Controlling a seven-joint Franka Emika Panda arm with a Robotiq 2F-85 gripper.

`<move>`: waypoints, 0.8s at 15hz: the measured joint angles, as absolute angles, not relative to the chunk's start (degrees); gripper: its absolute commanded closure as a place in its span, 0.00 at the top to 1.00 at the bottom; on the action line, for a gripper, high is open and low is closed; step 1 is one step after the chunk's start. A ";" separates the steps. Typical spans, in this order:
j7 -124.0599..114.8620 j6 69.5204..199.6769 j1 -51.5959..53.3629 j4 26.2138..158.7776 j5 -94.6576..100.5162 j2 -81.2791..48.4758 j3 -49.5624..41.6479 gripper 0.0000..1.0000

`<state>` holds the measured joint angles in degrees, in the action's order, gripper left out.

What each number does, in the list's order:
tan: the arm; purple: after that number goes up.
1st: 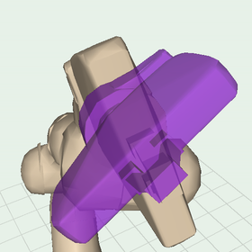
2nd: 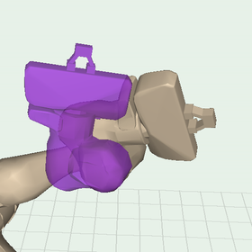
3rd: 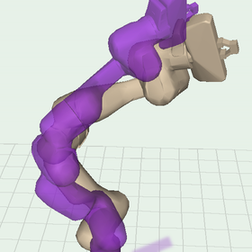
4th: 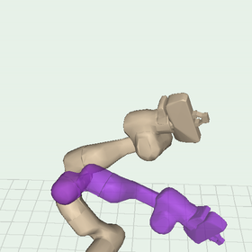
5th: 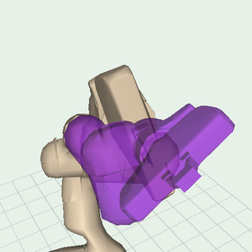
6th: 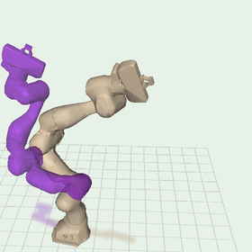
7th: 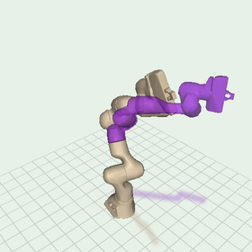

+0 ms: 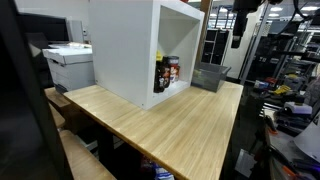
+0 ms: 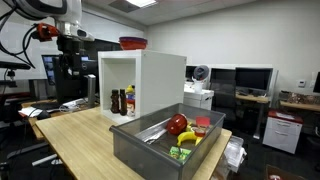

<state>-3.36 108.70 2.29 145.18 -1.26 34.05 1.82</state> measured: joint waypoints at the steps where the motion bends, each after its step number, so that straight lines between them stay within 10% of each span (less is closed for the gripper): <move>1: -3.36 108.72 1.82 145.50 -1.26 34.69 1.16 1.00; 12: -3.36 110.53 -6.29 149.60 -1.52 44.75 -8.12 1.00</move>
<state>-3.36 110.53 -6.29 149.60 -1.52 44.75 -8.12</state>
